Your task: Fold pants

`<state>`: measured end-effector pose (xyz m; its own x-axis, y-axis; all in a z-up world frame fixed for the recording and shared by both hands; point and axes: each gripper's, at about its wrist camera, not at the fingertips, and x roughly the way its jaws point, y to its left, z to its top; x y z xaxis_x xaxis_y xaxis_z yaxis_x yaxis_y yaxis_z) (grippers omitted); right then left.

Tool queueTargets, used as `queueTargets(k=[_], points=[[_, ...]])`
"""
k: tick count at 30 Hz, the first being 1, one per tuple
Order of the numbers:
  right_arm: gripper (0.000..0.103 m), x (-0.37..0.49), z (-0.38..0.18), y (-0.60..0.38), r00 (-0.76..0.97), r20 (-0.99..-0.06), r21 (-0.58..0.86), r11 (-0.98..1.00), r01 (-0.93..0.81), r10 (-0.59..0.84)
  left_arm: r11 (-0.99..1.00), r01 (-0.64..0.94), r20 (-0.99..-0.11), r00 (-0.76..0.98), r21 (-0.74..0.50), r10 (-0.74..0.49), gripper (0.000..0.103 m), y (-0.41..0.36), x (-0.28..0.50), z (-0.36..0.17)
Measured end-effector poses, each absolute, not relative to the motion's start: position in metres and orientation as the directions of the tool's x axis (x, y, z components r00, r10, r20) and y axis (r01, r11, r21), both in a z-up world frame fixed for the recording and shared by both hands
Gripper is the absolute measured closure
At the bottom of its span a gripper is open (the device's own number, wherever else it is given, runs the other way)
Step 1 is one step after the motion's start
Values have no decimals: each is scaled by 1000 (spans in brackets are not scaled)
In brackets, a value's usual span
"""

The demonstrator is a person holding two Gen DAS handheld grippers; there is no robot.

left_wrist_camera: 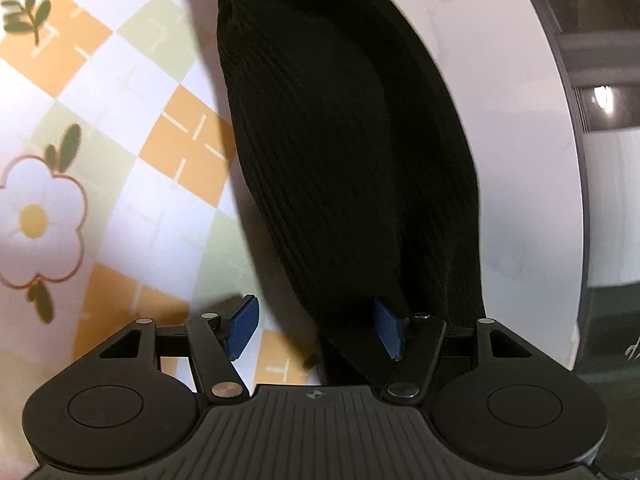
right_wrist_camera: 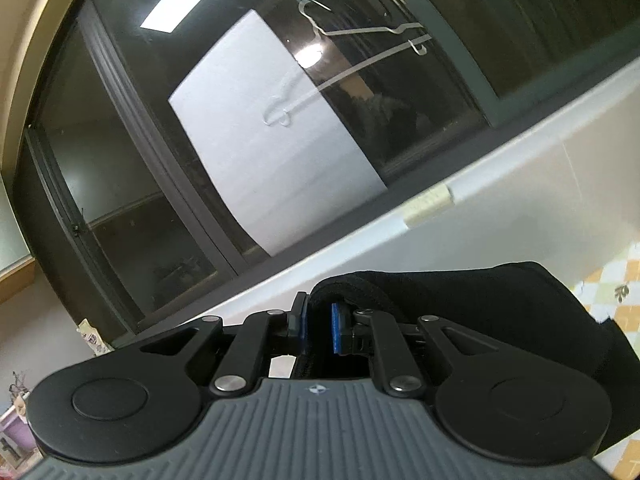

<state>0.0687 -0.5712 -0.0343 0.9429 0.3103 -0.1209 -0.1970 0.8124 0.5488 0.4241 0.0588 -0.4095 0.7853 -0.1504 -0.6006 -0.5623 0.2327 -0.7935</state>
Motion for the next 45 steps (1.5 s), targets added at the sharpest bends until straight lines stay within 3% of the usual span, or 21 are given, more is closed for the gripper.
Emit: queueTargets(k=[7, 8, 9, 11, 12, 18, 22, 25, 26, 30, 33, 37, 45], points=[[91, 48, 3, -535, 958, -110, 478, 859, -184, 266, 65, -511, -511, 828, -857, -232, 31, 82, 449, -438], [91, 46, 5, -531, 961, -108, 470, 865, -176, 255, 46, -501, -496, 834, -864, -240, 35, 86, 452, -439], [92, 44, 7, -528, 964, -109, 467, 868, -167, 244, 28, -482, -474, 846, -876, -244, 55, 91, 452, -439], [91, 44, 5, -526, 968, -119, 481, 866, -139, 222, 57, -493, -489, 832, -868, -260, 65, 100, 454, -431], [91, 44, 4, -526, 970, -123, 494, 861, -122, 209, 99, -503, -510, 821, -859, -256, 74, 106, 454, -423], [92, 37, -13, -536, 980, -156, 568, 823, -17, 127, 211, -464, -501, 846, -860, -180, 81, 156, 423, -359], [92, 39, -34, -543, 972, -214, 594, 803, 51, 96, 368, -425, -495, 861, -827, -118, 81, 171, 406, -308], [92, 43, -60, -551, 960, -278, 580, 803, 140, 33, 460, -394, -512, 844, -796, -161, 77, 170, 418, -304], [92, 44, -70, -555, 954, -300, 575, 799, 179, 2, 468, -381, -517, 832, -797, -202, 76, 172, 428, -313], [92, 51, -120, -568, 904, -415, 510, 797, 323, -100, 445, -454, -593, 766, -772, -248, 48, 168, 437, -369], [92, 51, -149, -577, 871, -481, 543, 748, 382, -96, 431, -561, -682, 703, -707, -204, 48, 178, 431, -403], [92, 44, -157, -587, 872, -481, 551, 743, 380, -89, 271, -623, -675, 714, -734, -186, 43, 198, 398, -428], [92, 58, -139, -592, 894, -444, 547, 773, 321, -57, 232, -629, -663, 740, -742, -113, 41, 192, 404, -435]])
